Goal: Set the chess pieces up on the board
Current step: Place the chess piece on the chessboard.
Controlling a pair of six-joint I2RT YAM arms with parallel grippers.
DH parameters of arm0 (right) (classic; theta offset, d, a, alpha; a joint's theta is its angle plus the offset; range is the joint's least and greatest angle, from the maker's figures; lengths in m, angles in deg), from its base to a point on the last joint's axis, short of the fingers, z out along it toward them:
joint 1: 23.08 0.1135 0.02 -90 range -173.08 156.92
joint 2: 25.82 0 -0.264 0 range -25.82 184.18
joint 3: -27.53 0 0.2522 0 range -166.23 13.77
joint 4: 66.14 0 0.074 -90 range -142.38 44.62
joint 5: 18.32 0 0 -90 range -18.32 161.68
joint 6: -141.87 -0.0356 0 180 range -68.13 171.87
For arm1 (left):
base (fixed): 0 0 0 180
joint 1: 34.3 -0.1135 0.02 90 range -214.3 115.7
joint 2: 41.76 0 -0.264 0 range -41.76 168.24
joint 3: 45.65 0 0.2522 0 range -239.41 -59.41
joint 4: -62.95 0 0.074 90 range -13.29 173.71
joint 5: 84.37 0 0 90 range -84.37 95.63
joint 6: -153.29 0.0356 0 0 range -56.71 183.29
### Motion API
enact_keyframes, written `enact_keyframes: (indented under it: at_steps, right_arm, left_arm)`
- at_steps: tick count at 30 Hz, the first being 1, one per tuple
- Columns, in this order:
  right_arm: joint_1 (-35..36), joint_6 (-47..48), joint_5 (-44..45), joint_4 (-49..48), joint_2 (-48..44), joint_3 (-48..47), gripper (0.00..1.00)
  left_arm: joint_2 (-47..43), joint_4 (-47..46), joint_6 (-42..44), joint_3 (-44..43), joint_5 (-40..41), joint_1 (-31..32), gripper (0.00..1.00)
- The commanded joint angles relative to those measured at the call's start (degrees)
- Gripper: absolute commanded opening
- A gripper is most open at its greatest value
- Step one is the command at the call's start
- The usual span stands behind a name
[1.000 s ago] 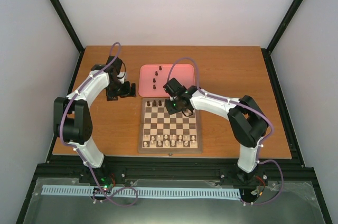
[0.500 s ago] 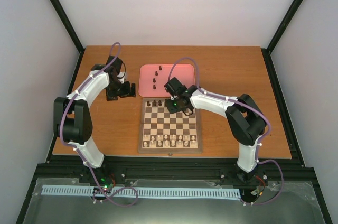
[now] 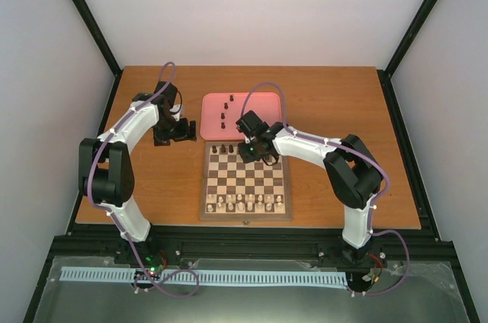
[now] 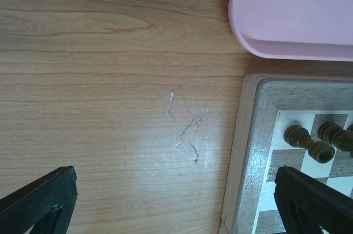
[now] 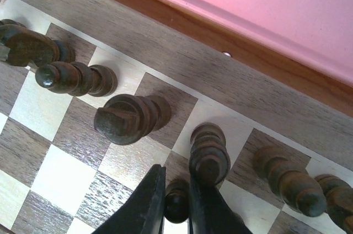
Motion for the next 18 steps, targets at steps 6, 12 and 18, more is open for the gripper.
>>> enact_keyframes:
  at_steps: [6,12,18]
  right_arm:
    - [-0.22,1.29,-0.04,-0.37,-1.18,1.26,0.18]
    - [-0.22,1.88,-0.71,0.35,-2.71,1.07,0.22]
    - [-0.13,2.17,-1.69,1.28,-4.68,-0.14,0.23]
  left_arm:
    - [0.76,0.06,0.92,-2.48,0.23,0.17,1.00]
    - [0.64,0.07,0.92,-2.59,0.22,0.17,1.00]
    - [0.27,0.02,0.93,-2.16,0.45,0.17,1.00]
